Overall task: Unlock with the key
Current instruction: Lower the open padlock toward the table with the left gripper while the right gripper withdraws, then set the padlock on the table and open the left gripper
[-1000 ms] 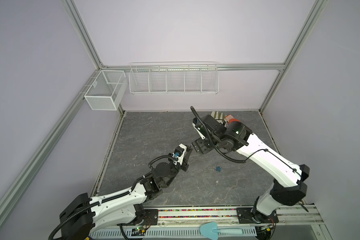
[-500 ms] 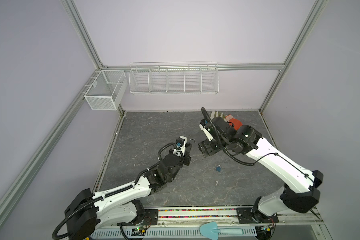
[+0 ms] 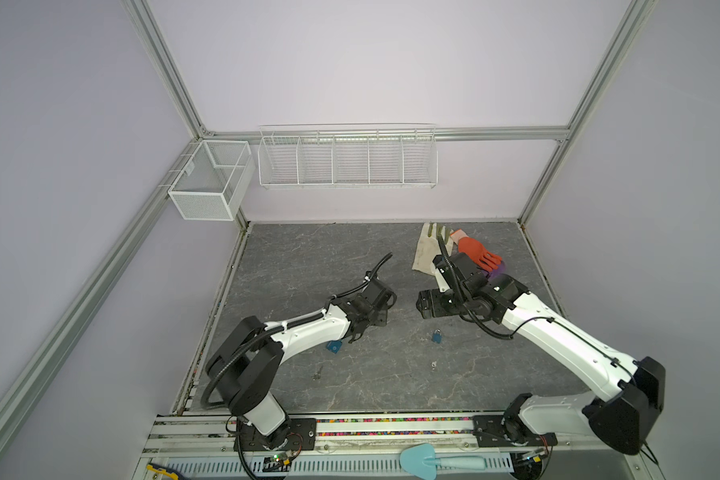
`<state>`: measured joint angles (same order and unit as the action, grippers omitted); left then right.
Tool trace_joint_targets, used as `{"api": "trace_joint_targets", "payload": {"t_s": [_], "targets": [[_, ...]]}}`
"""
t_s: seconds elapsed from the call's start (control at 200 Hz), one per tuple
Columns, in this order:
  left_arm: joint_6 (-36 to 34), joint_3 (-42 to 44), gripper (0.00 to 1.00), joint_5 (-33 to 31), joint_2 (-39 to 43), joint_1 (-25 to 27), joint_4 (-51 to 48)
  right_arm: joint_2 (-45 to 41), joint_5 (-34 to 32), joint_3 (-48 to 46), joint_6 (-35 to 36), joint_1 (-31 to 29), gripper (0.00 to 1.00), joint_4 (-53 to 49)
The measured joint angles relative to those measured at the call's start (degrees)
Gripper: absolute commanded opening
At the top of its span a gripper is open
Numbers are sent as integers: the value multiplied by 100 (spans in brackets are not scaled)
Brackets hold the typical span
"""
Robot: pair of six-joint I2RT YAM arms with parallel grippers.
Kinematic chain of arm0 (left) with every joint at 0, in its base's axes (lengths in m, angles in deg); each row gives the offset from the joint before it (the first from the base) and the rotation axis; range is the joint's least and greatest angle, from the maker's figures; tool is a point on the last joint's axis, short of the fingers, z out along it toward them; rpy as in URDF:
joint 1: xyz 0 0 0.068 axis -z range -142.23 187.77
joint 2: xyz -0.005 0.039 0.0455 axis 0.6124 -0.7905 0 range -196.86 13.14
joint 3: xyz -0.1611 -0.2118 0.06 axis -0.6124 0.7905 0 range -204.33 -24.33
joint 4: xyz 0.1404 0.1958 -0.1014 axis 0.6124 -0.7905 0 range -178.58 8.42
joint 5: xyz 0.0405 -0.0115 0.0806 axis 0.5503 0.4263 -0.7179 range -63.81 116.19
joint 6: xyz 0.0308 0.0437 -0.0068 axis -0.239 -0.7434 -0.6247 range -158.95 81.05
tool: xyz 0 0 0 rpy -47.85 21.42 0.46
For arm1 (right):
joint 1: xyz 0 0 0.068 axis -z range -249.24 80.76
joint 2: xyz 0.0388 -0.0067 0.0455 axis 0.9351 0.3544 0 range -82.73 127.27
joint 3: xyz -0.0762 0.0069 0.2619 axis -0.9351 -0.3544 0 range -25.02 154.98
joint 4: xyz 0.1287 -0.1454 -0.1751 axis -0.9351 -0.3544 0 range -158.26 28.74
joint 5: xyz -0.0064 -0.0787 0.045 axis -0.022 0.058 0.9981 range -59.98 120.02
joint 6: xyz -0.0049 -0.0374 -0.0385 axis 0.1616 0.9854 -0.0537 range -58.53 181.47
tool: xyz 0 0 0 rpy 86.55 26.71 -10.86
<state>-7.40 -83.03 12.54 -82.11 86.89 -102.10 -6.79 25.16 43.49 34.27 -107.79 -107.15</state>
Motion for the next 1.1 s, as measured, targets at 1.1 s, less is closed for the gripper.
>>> {"api": "trace_joint_targets", "payload": {"t_s": [1.1], "targets": [[575, -1578, 38, 640, -1676, -612, -1303, -7, 367, -365, -177, 424, 89, 481]]}}
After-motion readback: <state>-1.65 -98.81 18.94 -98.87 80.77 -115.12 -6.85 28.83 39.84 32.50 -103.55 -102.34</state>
